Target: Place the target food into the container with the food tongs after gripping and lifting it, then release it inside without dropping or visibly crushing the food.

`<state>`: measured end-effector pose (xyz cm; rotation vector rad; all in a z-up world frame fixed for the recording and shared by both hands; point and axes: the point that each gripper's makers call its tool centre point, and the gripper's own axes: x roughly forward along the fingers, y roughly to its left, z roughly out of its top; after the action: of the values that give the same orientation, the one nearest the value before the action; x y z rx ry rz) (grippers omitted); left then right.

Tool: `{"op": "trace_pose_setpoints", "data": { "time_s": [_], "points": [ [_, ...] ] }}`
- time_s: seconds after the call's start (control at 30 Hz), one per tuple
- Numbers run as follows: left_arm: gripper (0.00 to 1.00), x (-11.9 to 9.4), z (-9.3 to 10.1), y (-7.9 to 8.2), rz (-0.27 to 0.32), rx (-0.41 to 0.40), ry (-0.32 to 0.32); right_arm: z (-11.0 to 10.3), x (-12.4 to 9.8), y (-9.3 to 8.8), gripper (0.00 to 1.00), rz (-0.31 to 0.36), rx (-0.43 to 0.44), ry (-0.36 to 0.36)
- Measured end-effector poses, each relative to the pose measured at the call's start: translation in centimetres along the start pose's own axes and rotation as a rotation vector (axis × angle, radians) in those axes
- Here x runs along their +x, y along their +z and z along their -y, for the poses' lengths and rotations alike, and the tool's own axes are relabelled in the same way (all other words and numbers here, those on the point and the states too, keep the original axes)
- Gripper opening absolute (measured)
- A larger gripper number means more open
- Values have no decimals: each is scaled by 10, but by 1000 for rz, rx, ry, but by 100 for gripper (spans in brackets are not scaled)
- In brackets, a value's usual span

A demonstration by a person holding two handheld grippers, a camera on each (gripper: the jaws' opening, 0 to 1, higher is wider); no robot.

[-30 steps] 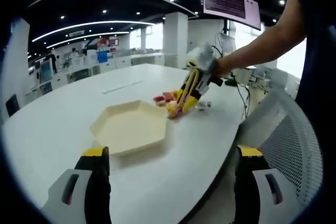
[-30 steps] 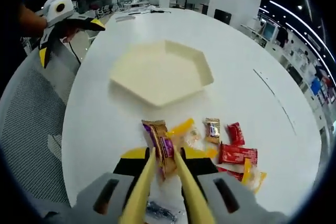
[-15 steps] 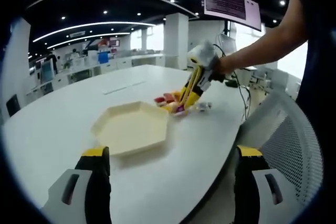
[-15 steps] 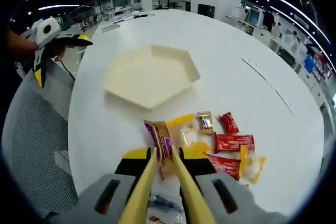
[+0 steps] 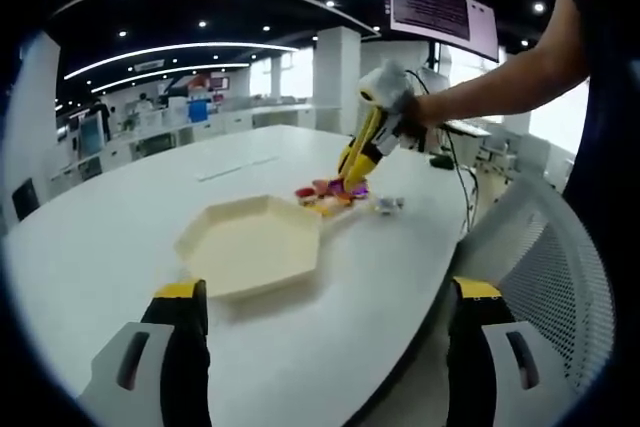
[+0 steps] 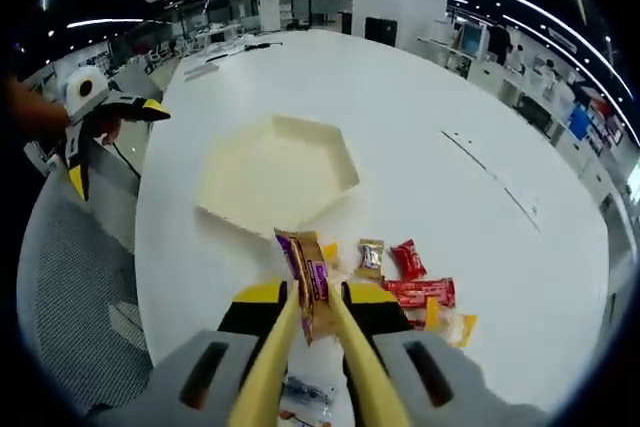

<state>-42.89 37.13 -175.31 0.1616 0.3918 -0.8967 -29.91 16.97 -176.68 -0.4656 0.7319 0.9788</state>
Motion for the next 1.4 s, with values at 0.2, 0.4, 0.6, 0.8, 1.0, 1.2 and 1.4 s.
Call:
{"op": "trace_pose_setpoints", "data": {
  "time_s": [0.2,0.4,0.6,0.8,1.0,1.2,1.4],
  "points": [
    [97,-1,-1,1,8,-8,2,11,-7,16,20,2,-10,-15],
    [98,-2,-3,2,19,-12,9,14,-9,29,20,6,-20,-23],
    [98,-2,-3,3,19,-8,10,11,-7,38,20,7,-22,-19],
    [99,0,-3,0,1,2,14,4,-3,49,20,6,-26,-14],
    [99,-1,-5,0,0,0,23,-1,4,61,20,12,-32,-14],
    [99,-1,-5,1,7,5,25,-9,15,77,20,23,-35,-8],
    [99,-1,-5,1,7,5,27,-21,27,102,21,38,-62,9]
  ]
}}
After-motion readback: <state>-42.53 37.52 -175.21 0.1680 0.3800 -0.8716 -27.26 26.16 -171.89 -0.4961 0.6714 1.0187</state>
